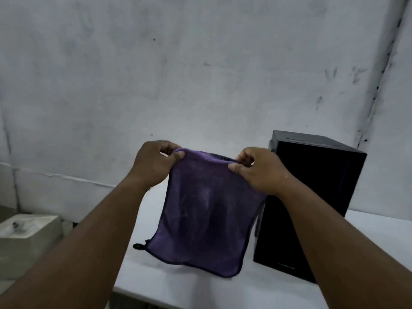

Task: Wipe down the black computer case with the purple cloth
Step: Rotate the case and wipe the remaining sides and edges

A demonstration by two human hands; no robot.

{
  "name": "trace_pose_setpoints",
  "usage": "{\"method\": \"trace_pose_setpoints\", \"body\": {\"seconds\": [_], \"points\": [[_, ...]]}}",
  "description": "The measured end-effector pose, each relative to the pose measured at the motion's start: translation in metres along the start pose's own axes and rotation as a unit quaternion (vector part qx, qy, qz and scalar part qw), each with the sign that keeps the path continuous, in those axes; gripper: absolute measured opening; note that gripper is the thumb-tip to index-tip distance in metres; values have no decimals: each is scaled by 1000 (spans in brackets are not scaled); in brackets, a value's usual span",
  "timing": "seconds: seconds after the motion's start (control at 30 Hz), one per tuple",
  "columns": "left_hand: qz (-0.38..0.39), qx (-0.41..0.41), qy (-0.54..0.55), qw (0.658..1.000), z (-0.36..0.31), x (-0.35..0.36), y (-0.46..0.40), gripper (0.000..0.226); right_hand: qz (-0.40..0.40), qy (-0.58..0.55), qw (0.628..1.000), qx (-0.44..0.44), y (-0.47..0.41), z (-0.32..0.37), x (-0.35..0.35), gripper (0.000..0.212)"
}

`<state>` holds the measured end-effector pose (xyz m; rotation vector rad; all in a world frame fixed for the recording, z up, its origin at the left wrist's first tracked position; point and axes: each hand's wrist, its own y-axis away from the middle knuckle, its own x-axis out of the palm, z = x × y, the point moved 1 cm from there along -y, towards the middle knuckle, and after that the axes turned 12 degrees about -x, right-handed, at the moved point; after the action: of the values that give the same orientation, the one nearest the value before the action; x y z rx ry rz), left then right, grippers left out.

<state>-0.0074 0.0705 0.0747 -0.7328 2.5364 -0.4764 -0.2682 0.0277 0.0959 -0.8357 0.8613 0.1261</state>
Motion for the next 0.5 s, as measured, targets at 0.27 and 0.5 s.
{"method": "trace_pose_setpoints", "body": {"seconds": [0.27, 0.5], "points": [[4, 18, 31, 999, 6, -13, -4, 4, -104, 21, 990, -88, -12, 10, 3, 18], [133, -121, 38, 983, 46, -30, 17, 15, 156, -34, 987, -15, 12, 6, 21, 14]]}}
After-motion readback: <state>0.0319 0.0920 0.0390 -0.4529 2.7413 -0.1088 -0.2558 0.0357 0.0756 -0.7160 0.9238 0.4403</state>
